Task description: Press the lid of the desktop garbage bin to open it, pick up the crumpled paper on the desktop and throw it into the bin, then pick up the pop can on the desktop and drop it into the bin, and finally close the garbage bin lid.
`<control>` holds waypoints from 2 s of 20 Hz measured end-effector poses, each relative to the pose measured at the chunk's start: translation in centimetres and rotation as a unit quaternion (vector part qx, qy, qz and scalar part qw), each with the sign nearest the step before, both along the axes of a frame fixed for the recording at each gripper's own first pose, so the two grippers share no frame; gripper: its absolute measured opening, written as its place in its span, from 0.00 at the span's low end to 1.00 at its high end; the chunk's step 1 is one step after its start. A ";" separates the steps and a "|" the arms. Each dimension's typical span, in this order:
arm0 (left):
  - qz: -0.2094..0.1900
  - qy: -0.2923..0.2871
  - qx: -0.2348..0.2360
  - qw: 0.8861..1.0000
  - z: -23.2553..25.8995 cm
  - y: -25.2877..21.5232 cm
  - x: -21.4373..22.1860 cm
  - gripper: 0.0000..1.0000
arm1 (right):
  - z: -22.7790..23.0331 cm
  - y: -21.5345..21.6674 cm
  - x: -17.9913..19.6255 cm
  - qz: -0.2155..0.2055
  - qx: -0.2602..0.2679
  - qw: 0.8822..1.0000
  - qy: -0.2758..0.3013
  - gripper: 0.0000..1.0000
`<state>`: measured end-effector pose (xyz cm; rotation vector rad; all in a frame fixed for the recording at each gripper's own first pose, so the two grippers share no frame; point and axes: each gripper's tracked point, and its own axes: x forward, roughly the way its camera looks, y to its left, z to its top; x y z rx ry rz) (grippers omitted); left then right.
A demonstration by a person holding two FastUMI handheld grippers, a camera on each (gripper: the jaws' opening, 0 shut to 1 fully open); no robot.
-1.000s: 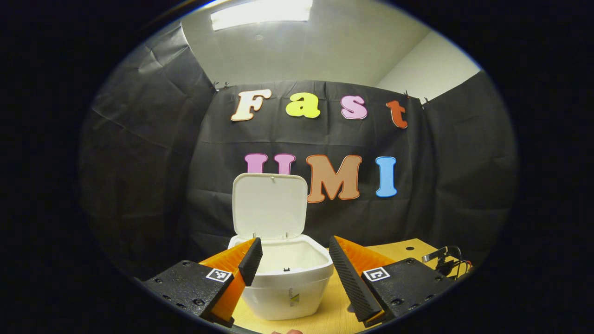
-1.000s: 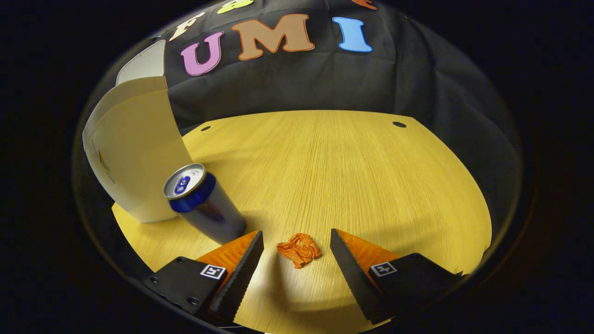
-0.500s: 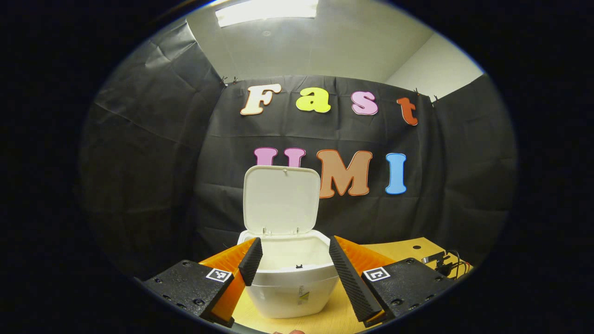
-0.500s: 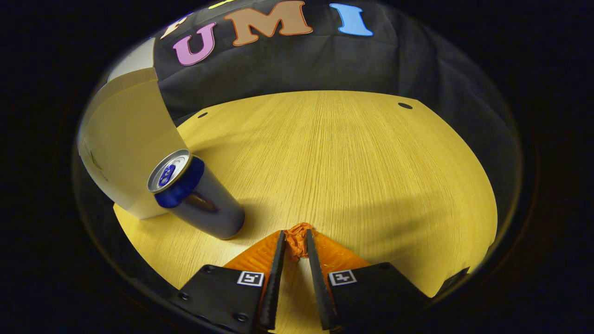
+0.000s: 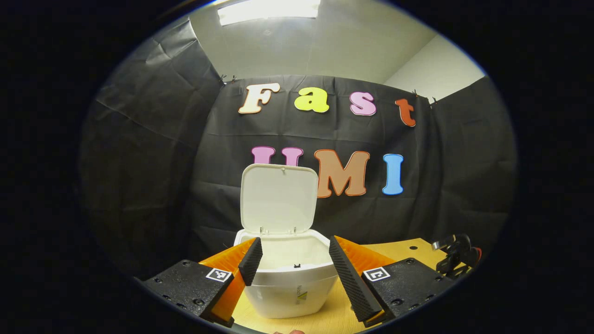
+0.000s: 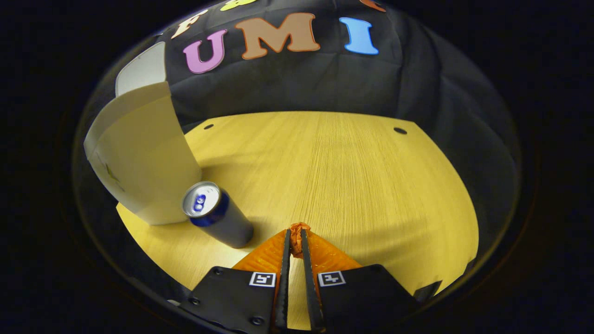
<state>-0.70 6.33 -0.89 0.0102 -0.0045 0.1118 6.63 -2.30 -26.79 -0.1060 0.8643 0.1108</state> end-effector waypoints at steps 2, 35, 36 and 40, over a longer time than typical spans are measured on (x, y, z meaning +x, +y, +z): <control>0.000 0.001 -0.002 1.000 -0.1 0.2 -0.1 0.87 | 4.7 1.4 0.3 0.033 0.017 0.999 -0.022 0.19; -0.053 0.001 0.031 0.998 0.3 -3.7 -1.2 0.87 | 23.6 16.1 7.4 0.176 0.080 0.962 -0.194 0.99; -0.075 0.003 0.031 0.997 -0.1 -5.2 -0.7 0.87 | 24.1 14.1 7.2 0.153 0.074 0.964 -0.202 0.99; -0.155 0.020 0.041 0.987 -3.2 -11.8 1.1 0.87 | 27.3 7.2 5.4 0.074 0.066 0.965 -0.244 0.99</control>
